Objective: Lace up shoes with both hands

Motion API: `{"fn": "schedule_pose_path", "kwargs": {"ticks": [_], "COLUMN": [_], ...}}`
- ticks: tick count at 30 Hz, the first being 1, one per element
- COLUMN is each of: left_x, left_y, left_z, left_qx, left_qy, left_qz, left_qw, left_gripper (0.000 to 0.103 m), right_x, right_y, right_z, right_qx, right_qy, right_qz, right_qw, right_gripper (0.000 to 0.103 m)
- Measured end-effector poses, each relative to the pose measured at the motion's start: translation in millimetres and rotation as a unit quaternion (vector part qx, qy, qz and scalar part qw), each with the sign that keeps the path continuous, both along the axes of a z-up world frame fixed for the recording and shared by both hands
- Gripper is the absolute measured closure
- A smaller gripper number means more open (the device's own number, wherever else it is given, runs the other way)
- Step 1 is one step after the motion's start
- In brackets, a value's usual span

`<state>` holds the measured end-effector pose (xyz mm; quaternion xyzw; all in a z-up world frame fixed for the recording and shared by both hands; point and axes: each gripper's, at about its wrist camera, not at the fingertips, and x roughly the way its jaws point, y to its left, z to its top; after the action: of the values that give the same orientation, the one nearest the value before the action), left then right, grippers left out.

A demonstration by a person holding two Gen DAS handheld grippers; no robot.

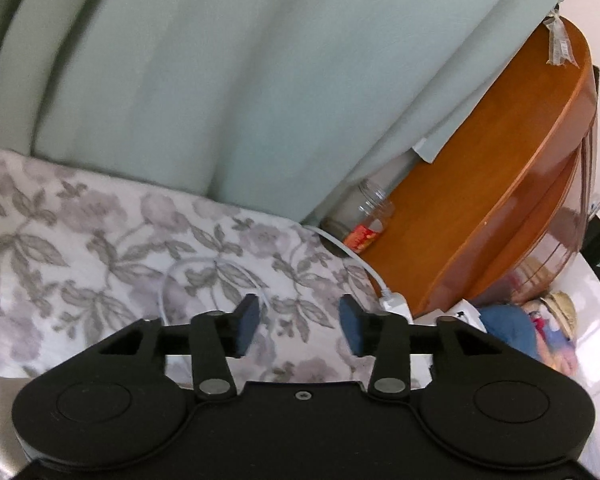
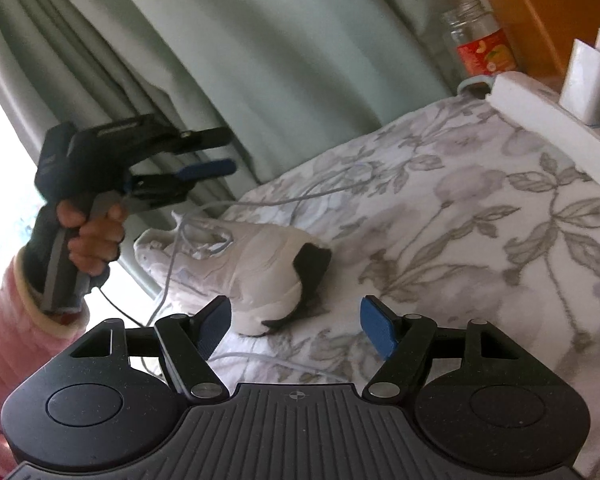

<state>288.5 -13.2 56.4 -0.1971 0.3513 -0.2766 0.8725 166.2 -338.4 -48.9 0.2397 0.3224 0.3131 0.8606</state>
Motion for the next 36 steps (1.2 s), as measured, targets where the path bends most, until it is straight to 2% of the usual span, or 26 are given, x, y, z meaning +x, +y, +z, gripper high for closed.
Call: {"fn": "schedule_pose_path", "kwargs": {"ticks": [2,4,7,13,20,30,33,36], "left_x": [-3.9,-7.6,-12.5,-17.7,-14.7,-13.0,-13.2,-13.4], "left_y": [4.2,8.3,12.8,15.3,16.1,37.0,45.6,53.0], "left_z": [1.3,2.4,3.9,4.6,2.1,-9.3,-10.0,-11.0], "left_qx": [-0.002,-0.007,-0.02,-0.039,-0.025,-0.002,-0.005,-0.012], "left_qy": [-0.007,-0.013,-0.025,-0.039,-0.047,-0.061,-0.065,-0.067], "left_qz": [0.006,0.013,0.017,0.038,0.051,0.09,0.092,0.094], "left_qw": [1.0,0.9998,0.9993,0.9977,0.9973,0.9941,0.9936,0.9932], "left_gripper": [0.045,0.03,0.017,0.004,0.002,0.002,0.002,0.002], "right_x": [1.1,2.4,6.8,23.5,39.7,65.4,79.7,97.6], "right_y": [-2.8,-5.1,-8.2,-15.3,-17.9,-14.9,-7.5,6.1], "right_z": [-1.4,-3.1,-6.1,-9.4,-4.7,3.9,10.5,17.1], "right_qx": [0.005,0.009,0.017,0.046,0.045,0.013,0.006,-0.01], "right_qy": [0.001,0.001,0.003,-0.008,-0.021,-0.021,-0.025,-0.029], "right_qz": [-0.005,-0.009,-0.014,-0.023,-0.03,-0.038,-0.032,-0.015], "right_qw": [1.0,1.0,1.0,0.999,0.998,0.999,0.999,0.999], "right_gripper": [0.033,0.033,0.033,0.029,0.029,0.031,0.041,0.045]}}
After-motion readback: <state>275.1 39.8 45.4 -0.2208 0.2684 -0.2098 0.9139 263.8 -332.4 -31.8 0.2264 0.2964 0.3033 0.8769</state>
